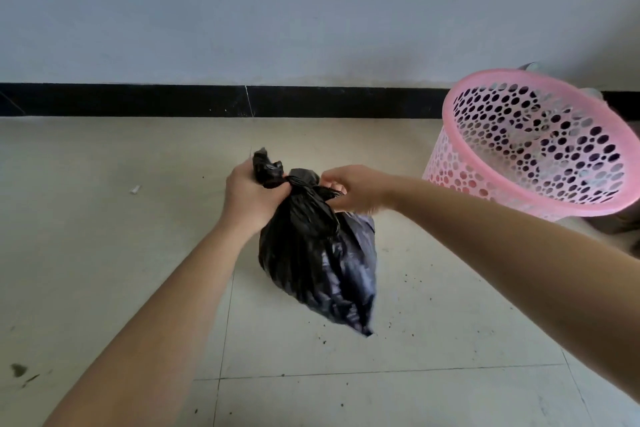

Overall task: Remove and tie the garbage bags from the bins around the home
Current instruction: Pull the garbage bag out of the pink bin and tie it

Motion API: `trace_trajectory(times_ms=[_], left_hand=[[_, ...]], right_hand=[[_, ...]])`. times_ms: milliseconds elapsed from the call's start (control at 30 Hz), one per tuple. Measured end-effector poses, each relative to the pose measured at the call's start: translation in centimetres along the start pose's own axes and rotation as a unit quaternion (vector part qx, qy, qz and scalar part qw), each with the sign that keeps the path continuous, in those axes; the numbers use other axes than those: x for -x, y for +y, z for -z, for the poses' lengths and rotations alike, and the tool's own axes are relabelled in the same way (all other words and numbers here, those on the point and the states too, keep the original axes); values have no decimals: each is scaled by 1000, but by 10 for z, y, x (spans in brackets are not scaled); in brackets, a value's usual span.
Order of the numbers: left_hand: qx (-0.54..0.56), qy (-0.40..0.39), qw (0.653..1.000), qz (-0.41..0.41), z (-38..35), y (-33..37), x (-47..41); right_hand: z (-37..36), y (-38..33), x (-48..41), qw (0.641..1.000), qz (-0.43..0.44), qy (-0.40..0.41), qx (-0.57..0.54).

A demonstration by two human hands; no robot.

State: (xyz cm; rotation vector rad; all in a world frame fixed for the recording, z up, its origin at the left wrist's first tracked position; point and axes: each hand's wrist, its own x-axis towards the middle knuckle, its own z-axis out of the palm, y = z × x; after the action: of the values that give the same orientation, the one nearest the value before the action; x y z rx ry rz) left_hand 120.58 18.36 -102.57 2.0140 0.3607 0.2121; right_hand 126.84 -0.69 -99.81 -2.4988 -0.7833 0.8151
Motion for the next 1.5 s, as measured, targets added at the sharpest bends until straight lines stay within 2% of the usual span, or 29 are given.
trace_trajectory(times_ms=[133, 167, 233, 300, 400, 467, 533, 700, 767, 867, 1000, 1167, 1267, 1367, 1500], left_hand=[[-70, 87, 992, -52, -12, -4, 8], [-76, 93, 992, -47, -13, -3, 9], [-41, 89, 995, 18, -16, -3, 7], [78, 64, 987, 125, -17, 0, 6], [298, 7, 922, 246, -8, 7, 3], [407, -39, 871, 271, -1, 10, 1], [442, -63, 854, 267, 1, 14, 4], [384, -46, 903, 187, -1, 18, 12], [360, -51, 916, 170, 1, 14, 12], [338, -44, 929, 143, 4, 3, 7], [347, -64, 927, 129, 3, -4, 7], [344, -90, 927, 119, -4, -1, 9], [344, -98, 927, 113, -4, 0, 10], [363, -113, 918, 112, -6, -2, 9], [384, -136, 906, 114, -6, -7, 7]], right_hand=[[-11, -6, -4, 998, 24, 46, -21], [-11, -6, -5, 998, 25, 56, -22], [-9, -6, -5, 997, 21, 64, -27], [-9, -6, -2, 997, 18, 69, -42], [-12, -6, 2, 993, 21, 90, -74], [-15, -6, 3, 990, 20, 109, -85], [-18, -5, 3, 990, 15, 105, -97], [-17, -8, 7, 996, 1, 2, -84], [-11, -6, 7, 993, -12, 10, -121], [-4, 1, 6, 983, -22, 70, -168], [0, 7, 3, 961, -26, 131, -242], [6, 4, 6, 972, -2, 58, -228], [3, 3, 5, 974, -1, 52, -221], [2, 4, 3, 982, -9, 71, -177], [5, 0, 3, 995, -6, 83, -49]])
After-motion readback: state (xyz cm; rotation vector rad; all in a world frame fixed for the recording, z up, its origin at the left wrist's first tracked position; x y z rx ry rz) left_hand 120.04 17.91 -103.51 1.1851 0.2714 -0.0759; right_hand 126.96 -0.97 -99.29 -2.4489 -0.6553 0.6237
